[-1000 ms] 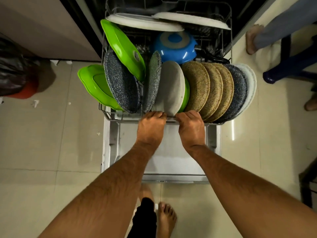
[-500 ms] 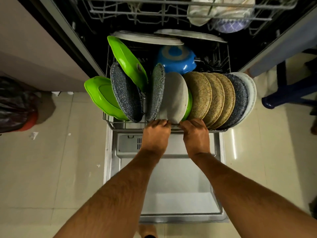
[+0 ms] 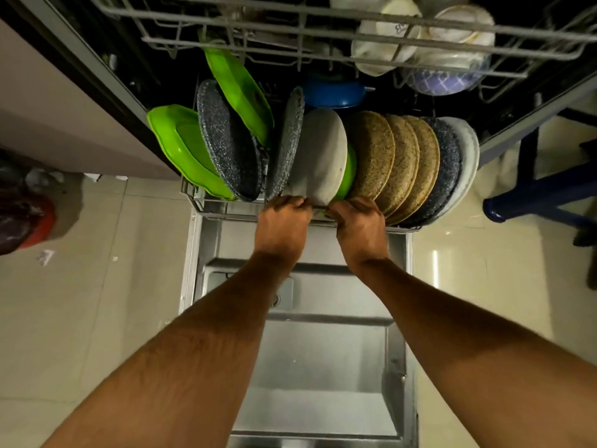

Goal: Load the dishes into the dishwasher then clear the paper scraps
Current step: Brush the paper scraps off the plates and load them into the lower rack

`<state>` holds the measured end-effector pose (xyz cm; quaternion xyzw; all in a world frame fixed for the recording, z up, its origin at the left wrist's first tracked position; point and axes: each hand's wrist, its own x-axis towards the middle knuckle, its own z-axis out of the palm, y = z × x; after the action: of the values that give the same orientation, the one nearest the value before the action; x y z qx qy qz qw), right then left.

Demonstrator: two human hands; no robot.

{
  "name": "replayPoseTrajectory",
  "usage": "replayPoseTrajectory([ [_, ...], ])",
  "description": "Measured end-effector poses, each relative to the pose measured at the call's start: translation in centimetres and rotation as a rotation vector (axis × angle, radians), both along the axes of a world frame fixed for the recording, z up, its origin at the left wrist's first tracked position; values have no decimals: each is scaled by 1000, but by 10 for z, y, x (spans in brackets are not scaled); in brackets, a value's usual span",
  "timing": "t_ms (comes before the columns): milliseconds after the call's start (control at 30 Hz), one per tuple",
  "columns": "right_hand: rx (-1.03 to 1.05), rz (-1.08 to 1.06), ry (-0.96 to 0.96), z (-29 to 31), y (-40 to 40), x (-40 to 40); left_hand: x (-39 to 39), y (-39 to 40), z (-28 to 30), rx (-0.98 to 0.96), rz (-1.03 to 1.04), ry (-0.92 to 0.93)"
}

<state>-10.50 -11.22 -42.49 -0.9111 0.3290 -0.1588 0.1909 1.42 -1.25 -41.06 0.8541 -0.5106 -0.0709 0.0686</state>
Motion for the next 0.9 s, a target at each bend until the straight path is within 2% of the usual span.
replayPoseTrajectory([
  [900, -73, -38, 18, 10, -94, 88, 79, -99, 14, -1, 12, -49],
])
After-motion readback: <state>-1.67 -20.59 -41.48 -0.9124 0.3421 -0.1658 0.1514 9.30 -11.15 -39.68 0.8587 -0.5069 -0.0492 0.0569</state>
